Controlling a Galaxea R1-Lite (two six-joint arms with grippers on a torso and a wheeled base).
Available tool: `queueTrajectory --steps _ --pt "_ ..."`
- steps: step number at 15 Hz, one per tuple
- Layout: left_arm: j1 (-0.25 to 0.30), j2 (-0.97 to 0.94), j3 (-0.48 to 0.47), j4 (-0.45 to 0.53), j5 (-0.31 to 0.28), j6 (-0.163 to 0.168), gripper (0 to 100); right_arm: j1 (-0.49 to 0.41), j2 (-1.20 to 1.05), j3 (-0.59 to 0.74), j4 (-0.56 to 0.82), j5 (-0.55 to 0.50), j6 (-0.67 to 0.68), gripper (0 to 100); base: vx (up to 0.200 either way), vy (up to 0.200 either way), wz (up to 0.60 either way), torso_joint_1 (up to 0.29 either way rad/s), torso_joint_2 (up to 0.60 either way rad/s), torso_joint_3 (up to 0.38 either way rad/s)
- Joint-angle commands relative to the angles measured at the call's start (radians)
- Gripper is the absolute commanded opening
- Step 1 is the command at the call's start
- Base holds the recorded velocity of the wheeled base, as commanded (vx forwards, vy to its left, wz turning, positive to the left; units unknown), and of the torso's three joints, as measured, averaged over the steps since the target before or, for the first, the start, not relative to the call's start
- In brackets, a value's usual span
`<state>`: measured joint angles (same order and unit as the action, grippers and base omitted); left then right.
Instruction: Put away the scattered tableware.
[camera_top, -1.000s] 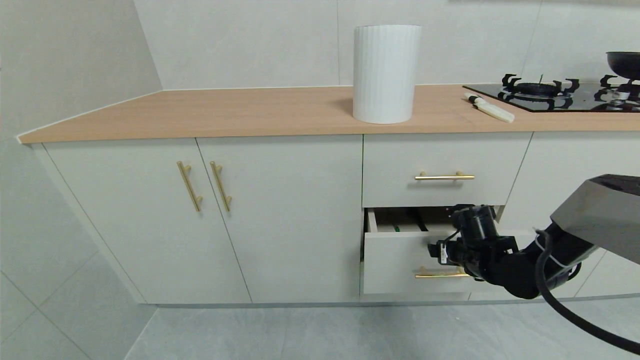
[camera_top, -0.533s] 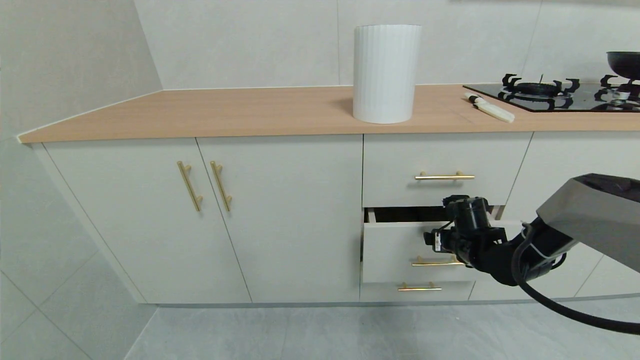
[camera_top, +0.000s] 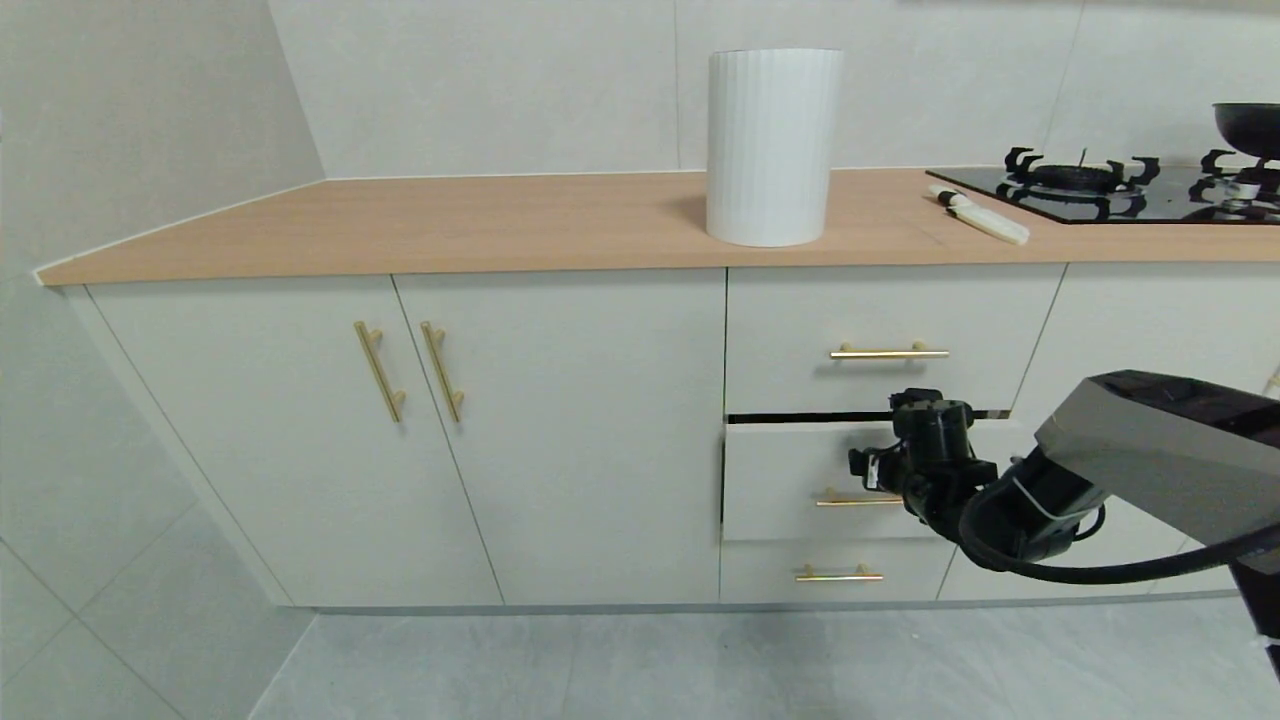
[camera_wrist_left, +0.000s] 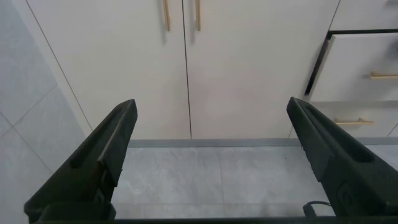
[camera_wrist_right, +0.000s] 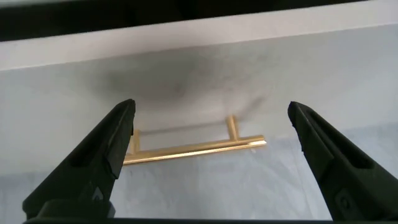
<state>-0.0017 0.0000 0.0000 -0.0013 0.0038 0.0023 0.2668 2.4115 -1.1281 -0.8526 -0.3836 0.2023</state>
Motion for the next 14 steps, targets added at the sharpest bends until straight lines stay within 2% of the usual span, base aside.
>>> queueTrajectory --steps 1,6,11,14 --pt "0.0 0.0 0.0 0.0 0.001 0.001 100 -0.018 0.064 -0.042 -0.039 -0.001 0.0 100 0.0 0.0 0.0 0.0 0.0 0.0" --pt "0.0 0.0 0.0 0.0 0.001 0.001 100 -0.037 0.11 -0.105 -0.069 -0.009 0.002 100 0.0 0.0 0.0 0.0 0.0 0.0" --pt "0.0 0.0 0.0 0.0 0.001 0.001 100 -0.054 0.17 -0.196 -0.091 -0.063 0.002 100 0.0 0.0 0.0 0.0 0.0 0.0" --pt "0.0 0.0 0.0 0.0 0.001 0.001 100 -0.052 0.161 -0.193 -0.094 -0.069 0.002 100 0.0 0.0 0.0 0.0 0.0 0.0"
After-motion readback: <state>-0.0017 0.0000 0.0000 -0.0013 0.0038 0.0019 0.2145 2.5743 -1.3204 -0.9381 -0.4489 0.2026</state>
